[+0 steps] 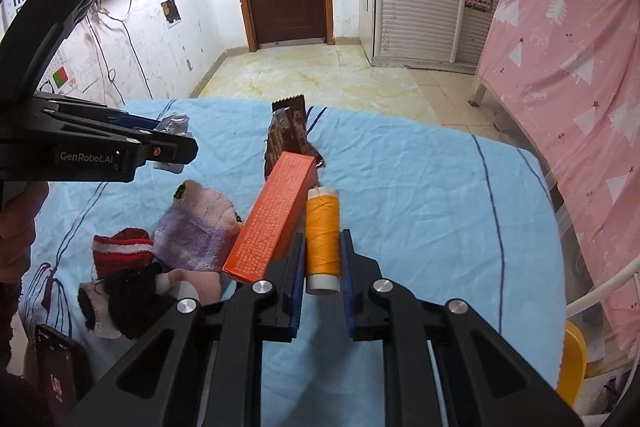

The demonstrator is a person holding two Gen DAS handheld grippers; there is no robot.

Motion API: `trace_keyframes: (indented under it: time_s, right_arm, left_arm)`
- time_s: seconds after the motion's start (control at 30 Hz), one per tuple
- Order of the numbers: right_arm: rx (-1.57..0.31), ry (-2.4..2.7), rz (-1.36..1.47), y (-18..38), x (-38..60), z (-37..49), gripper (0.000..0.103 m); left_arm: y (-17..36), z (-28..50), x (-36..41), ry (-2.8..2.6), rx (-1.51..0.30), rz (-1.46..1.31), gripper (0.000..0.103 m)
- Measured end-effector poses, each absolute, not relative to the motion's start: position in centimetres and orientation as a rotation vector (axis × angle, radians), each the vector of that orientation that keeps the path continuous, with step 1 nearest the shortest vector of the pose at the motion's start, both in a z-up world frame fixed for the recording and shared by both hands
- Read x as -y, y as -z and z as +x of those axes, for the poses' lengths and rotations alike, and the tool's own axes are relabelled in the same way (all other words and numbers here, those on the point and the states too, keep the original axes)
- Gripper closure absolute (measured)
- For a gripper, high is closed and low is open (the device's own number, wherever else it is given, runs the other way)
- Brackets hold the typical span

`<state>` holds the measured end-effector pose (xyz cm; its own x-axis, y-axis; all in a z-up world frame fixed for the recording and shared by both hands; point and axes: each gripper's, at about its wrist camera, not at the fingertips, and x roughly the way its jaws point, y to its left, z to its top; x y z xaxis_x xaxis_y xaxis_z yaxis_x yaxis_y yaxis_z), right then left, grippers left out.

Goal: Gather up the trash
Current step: 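Grasp the foil wrapper with the left tool while the right tool grasps the yellow spool, then carry both items to the yellow bucket and open both tools over it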

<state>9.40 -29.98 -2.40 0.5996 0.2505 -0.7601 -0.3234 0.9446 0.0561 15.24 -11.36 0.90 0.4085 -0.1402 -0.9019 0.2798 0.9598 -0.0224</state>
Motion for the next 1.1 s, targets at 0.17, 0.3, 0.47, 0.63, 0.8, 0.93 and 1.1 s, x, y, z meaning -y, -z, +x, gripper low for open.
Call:
trace_keyframes:
  time_s: [0.17, 0.3, 0.47, 0.63, 0.8, 0.93, 1.1]
  right_arm:
    - [-0.829, -0.318, -0.064, 1.2, 31.4, 8.1, 0.093]
    - [-0.804, -0.299, -0.040, 0.0, 33.2, 7.3, 0.093]
    - [-0.767, -0.272, -0.012, -1.4, 35.7, 5.9, 0.093]
    - [-0.738, -0.246, 0.020, -2.3, 38.0, 4.9, 0.093]
    - [-0.722, -0.217, 0.051, -2.7, 40.4, 3.9, 0.093]
    - [-0.703, -0.186, 0.089, -2.9, 43.0, 2.9, 0.093]
    - [-0.681, -0.142, 0.140, -2.7, 46.4, 1.6, 0.093]
  left_arm:
    - [-2.3, 14.1, 12.1, 0.268, -1.095, 0.157, 0.072]
    - [-3.6, 13.0, 13.3, 0.280, -1.067, 0.183, 0.072]
    - [-4.7, 12.1, 15.2, 0.300, -1.043, 0.208, 0.072]
    - [-5.6, 11.1, 17.4, 0.324, -1.020, 0.238, 0.072]
    - [-6.0, 10.3, 20.0, 0.351, -1.005, 0.277, 0.072]
    - [-6.1, 9.5, 22.3, 0.376, -0.996, 0.310, 0.072]
    - [-6.0, 8.8, 25.1, 0.406, -0.987, 0.348, 0.072]
